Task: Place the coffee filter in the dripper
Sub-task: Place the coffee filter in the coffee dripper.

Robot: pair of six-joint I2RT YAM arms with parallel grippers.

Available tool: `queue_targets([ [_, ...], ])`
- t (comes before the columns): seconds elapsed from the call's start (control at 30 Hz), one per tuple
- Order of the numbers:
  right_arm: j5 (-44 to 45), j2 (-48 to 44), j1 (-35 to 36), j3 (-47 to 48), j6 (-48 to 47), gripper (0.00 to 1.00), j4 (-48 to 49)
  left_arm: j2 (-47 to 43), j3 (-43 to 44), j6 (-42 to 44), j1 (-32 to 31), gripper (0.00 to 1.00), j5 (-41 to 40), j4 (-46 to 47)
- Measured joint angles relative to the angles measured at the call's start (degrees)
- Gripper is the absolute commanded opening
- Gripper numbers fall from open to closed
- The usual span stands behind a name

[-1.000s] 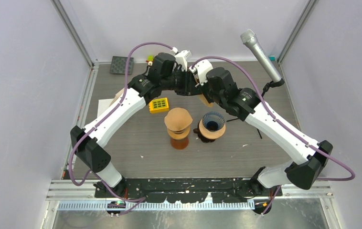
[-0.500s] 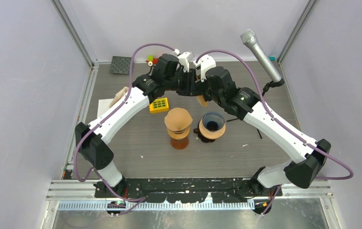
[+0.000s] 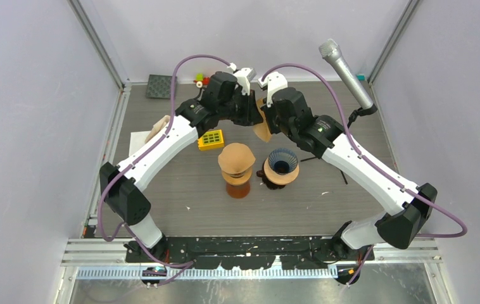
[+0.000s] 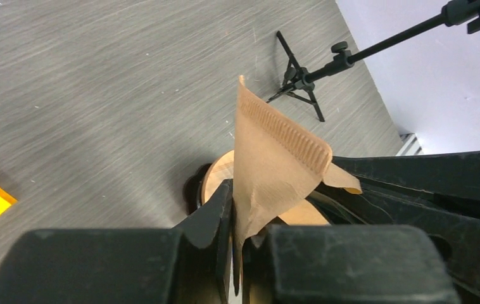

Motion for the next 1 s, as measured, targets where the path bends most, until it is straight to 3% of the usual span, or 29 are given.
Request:
queue_targets([
  [0.67,0.81,0.52,0.0,0.07,-0.04,0.01,-0.02,0.39,0.33,5.9,-1.27,0.06,-7.72,-0.55],
  [1.0,-1.25,2.14,0.0,1.95,1.18,0.01,-0.92,1.18,1.09,5.46,-1.4,0.15,-7.72,-0.72],
])
